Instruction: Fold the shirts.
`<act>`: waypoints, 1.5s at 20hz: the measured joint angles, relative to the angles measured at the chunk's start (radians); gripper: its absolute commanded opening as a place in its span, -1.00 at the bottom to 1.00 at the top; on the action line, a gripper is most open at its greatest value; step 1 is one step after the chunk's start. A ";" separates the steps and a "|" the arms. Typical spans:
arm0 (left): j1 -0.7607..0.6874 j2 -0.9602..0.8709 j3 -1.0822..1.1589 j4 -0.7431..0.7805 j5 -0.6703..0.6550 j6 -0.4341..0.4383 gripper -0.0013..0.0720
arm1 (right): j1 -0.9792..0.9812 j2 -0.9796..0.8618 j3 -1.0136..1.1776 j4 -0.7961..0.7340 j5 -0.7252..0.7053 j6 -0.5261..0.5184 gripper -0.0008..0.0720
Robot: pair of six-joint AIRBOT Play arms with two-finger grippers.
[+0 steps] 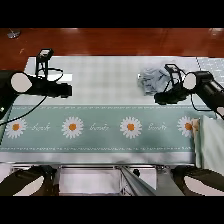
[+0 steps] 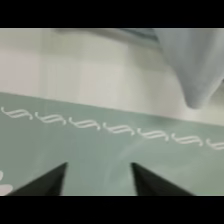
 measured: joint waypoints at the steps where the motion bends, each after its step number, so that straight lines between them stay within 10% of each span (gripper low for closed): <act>1: 0.000 -0.002 0.000 0.000 0.005 0.000 0.94 | 0.000 0.000 0.021 -0.041 -0.029 0.007 0.76; 7: 0.000 -0.011 0.000 0.000 0.023 -0.029 0.94 | -0.065 -0.103 0.223 -0.301 -0.180 0.139 0.76; 19: 0.000 -0.031 0.000 0.000 0.026 -0.037 0.94 | -0.256 -0.488 0.439 0.142 -0.019 -0.069 0.74; 21: 0.000 -0.046 0.000 0.000 0.023 -0.036 0.94 | -0.256 -0.512 0.442 0.183 0.003 -0.106 0.54; 23: 0.000 -0.061 0.000 -0.007 0.018 -0.036 0.94 | -0.256 -0.524 0.444 0.214 0.016 -0.130 -0.67; 24: 0.000 -0.068 0.000 -0.008 0.014 -0.036 0.94 | -0.257 -0.529 0.446 0.227 0.026 -0.137 -0.91; 30: 0.034 -0.072 0.032 -0.010 -0.054 -0.021 0.94 | -0.262 -0.489 0.584 0.251 0.113 -0.165 -0.91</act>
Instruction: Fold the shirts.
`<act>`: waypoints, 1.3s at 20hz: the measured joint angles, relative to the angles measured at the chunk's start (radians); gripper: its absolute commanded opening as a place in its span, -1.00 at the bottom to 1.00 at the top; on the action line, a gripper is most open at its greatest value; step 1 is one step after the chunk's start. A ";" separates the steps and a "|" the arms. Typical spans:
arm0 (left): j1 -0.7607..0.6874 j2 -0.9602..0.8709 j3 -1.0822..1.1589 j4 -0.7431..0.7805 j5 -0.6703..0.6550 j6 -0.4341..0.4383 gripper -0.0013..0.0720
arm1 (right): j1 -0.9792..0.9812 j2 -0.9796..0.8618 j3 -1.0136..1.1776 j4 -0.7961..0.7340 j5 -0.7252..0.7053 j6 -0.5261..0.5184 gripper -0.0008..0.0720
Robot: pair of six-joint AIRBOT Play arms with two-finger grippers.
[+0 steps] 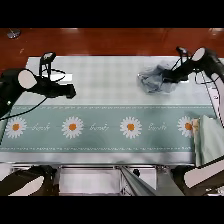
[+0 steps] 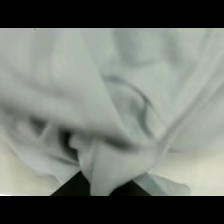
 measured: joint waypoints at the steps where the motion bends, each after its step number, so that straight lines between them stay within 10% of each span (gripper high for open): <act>1: 0.011 0.015 0.010 0.000 -0.024 0.011 0.94 | 0.000 0.029 0.040 0.001 0.008 0.000 -0.91; 14: 0.037 0.494 -0.295 -0.132 -0.111 -0.050 0.94 | 0.183 0.511 0.317 0.032 0.080 -0.056 -0.91; 26: 0.037 0.552 -0.366 -0.199 -0.064 -0.057 0.94 | 0.632 0.617 0.237 0.026 0.171 0.002 -0.91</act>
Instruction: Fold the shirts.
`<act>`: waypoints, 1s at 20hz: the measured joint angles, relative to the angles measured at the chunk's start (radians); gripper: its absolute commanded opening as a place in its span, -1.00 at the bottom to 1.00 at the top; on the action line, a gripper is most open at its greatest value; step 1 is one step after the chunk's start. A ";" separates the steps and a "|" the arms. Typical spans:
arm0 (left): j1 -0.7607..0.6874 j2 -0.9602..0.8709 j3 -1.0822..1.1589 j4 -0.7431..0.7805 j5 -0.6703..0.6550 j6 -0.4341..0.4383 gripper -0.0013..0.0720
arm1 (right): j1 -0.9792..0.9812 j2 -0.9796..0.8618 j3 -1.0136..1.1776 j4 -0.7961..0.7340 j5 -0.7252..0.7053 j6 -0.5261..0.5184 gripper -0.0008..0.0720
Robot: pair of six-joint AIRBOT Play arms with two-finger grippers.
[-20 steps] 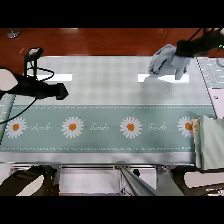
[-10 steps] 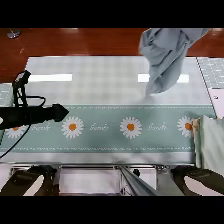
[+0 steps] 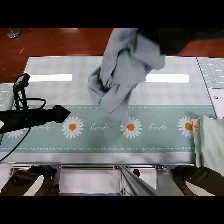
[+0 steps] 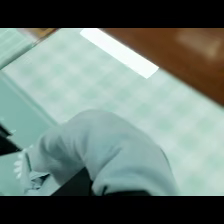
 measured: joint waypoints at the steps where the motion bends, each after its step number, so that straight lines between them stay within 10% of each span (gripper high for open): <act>1: 0.000 0.000 0.000 0.000 0.004 0.000 0.94 | 0.010 0.000 -0.068 0.013 0.007 0.011 -0.91; 8: 0.000 -0.002 -0.036 -0.014 0.010 0.005 0.94 | -0.044 0.001 -0.733 0.008 -0.092 0.094 -0.90; 9: 0.000 -0.008 -0.051 -0.025 0.011 0.013 0.94 | -0.066 0.001 -0.797 0.002 -0.105 0.106 -0.53; 10: 0.000 -0.017 -0.070 -0.039 0.013 0.024 0.94 | -0.090 0.001 -0.850 0.002 -0.119 0.116 0.43; 11: 0.000 -0.029 -0.087 -0.056 0.020 0.032 0.94 | -0.113 0.002 -0.885 0.001 -0.127 0.122 0.73; 20: -0.019 -0.272 -0.139 -0.387 0.187 0.243 0.94 | -0.631 0.077 -0.878 -0.002 -0.061 0.041 0.72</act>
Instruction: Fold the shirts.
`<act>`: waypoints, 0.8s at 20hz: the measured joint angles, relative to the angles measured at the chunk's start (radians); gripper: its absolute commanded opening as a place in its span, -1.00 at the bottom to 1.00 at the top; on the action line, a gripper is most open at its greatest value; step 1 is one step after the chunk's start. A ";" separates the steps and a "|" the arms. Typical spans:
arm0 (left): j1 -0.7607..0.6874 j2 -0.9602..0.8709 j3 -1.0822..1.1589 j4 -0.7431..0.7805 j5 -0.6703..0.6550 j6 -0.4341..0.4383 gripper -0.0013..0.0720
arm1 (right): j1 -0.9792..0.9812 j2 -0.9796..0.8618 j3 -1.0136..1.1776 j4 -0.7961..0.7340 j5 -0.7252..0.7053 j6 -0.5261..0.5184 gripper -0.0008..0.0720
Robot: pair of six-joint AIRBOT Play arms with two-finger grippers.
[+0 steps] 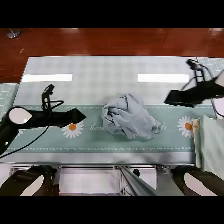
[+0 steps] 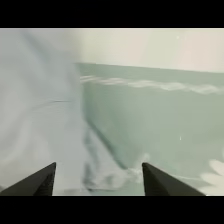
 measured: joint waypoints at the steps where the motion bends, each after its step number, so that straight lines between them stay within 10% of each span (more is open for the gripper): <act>1: -0.013 -0.039 0.009 -0.067 0.016 0.060 0.95 | -0.056 0.014 -0.035 0.013 0.006 -0.010 0.72; 9: -0.135 -0.454 0.320 -0.266 -0.005 0.274 0.94 | -0.148 0.059 -0.371 0.144 -0.020 -0.108 0.72; 10: -0.143 -0.507 0.365 -0.262 -0.036 0.269 0.67 | -0.133 0.060 -0.395 0.153 -0.025 -0.114 0.72; 12: -0.153 -0.598 0.439 -0.240 -0.108 0.245 -0.90 | -0.097 0.061 -0.433 0.161 -0.030 -0.116 0.72; 16: -0.159 -0.686 0.535 -0.214 -0.231 0.253 -0.91 | -0.017 0.055 -0.465 0.200 -0.072 -0.117 0.72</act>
